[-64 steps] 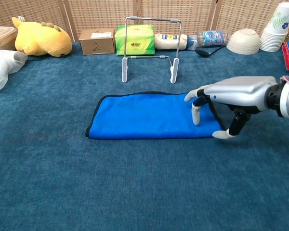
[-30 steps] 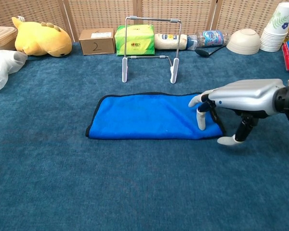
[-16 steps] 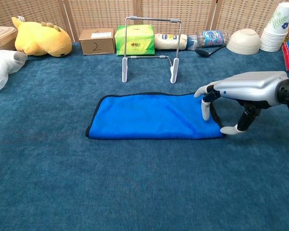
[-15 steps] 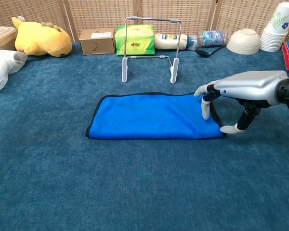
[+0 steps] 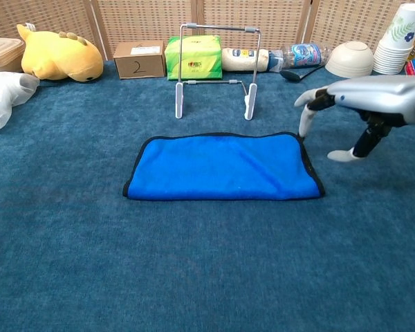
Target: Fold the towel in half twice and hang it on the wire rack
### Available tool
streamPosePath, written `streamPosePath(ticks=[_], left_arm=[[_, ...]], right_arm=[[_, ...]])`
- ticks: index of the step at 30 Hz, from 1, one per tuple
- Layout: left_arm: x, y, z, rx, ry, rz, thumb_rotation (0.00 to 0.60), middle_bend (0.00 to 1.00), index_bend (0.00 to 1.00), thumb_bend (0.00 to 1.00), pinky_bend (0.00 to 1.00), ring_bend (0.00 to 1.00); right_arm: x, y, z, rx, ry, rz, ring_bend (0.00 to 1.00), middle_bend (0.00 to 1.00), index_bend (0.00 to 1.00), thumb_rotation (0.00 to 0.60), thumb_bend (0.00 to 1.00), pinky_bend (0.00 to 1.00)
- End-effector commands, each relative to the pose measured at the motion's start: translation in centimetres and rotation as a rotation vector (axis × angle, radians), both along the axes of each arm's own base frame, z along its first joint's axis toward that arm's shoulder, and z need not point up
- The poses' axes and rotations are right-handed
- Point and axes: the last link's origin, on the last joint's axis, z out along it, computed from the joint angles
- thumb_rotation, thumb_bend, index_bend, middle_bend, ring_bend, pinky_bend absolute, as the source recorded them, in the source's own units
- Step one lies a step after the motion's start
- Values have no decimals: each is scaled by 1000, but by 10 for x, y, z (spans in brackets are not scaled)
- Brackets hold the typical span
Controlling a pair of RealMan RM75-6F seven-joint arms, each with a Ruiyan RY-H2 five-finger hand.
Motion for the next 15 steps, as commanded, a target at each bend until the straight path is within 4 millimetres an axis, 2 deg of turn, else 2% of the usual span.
streamPosePath(ticks=[1,7,15], left_arm=[[-1,3,0,1,39,-24,600,90,249,411,0,0],[-6,8,-4,1,69,-47,600,99,245,411,0,0],[-13,11,-4,-17,93,-55,600,105,243,411,0,0]], right_arm=[[-5,0,13,-57,-37,-34,0,72,256,600,344,0],[-18,4,34,-171,-92,-65,0,29,183,600,346,0],[-37,10,58,-298,-141,-99,0,19,167,600,347,0]])
